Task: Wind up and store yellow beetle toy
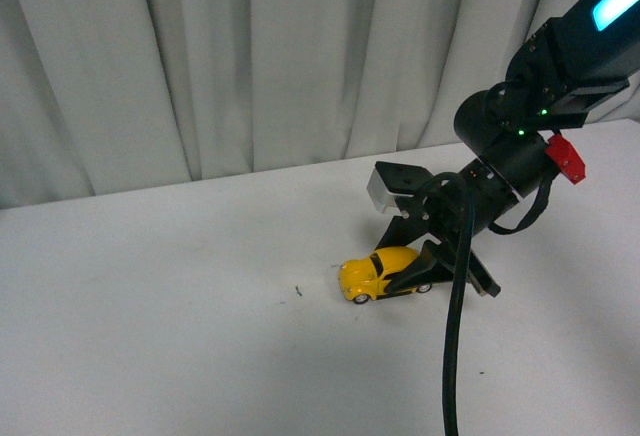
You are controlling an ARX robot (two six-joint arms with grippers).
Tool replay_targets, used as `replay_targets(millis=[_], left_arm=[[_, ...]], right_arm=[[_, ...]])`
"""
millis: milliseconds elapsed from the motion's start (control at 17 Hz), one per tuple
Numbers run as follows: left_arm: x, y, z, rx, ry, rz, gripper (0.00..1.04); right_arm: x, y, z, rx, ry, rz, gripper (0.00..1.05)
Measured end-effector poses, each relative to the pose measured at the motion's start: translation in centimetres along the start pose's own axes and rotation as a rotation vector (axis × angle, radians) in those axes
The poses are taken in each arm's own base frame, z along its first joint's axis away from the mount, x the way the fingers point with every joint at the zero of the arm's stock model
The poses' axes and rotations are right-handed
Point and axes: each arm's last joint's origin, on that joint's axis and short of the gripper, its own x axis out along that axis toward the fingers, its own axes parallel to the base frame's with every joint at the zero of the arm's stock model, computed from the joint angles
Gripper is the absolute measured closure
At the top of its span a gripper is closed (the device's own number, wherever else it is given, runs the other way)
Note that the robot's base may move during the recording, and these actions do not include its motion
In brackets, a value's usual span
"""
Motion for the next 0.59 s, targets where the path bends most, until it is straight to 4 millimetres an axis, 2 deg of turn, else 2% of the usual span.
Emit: replay_targets(millis=[294,588], left_arm=[[0.0,0.0,0.0,0.0,0.0,0.0,0.07],[0.0,0.0,0.0,0.0,0.0,0.0,0.07]], right_arm=[[-2.8,2.5,-3.4,0.053,-0.01,-0.065,0.62],[-5.8,6.3,-6.8,0.133,-0.011,-0.113,0.62]])
